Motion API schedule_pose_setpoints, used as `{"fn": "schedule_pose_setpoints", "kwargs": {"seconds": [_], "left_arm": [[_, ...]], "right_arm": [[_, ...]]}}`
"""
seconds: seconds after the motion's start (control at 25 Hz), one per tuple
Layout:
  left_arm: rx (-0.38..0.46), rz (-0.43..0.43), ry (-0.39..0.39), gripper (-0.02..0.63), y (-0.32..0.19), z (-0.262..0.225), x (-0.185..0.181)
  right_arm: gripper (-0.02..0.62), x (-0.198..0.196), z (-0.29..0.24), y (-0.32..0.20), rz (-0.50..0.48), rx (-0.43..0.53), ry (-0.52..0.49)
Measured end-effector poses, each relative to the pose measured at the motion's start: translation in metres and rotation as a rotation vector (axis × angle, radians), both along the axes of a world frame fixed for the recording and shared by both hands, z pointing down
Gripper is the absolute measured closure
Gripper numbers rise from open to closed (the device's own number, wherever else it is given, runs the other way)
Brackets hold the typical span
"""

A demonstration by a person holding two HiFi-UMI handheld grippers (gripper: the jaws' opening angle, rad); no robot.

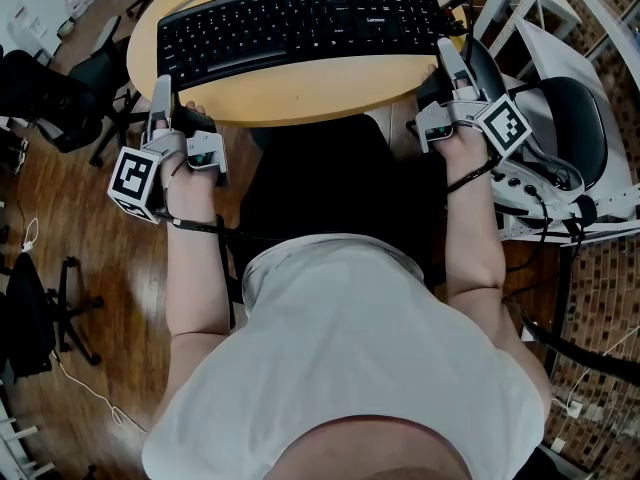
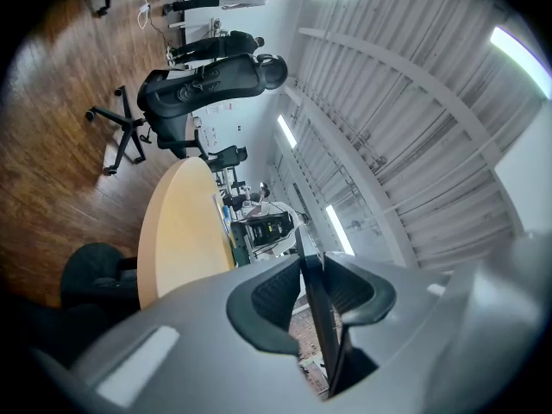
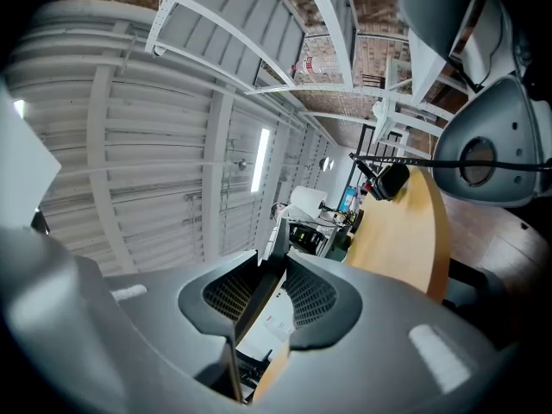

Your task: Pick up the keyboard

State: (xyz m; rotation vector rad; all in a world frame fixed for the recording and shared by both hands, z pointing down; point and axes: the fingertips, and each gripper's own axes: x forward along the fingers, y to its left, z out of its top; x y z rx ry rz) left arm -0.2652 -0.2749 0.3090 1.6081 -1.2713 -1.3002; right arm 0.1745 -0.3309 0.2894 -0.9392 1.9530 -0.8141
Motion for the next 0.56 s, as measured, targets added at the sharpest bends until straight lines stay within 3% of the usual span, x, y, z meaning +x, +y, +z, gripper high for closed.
{"fn": "schedule_pose_setpoints", "kwargs": {"seconds": [0.56], "left_arm": [[-0.012, -0.005, 0.007, 0.295, 0.0008, 0.0023, 0.0009]], "right_arm": [[0.487, 0.0002, -0.0009, -0.0010, -0.005, 0.005, 0.009]]}}
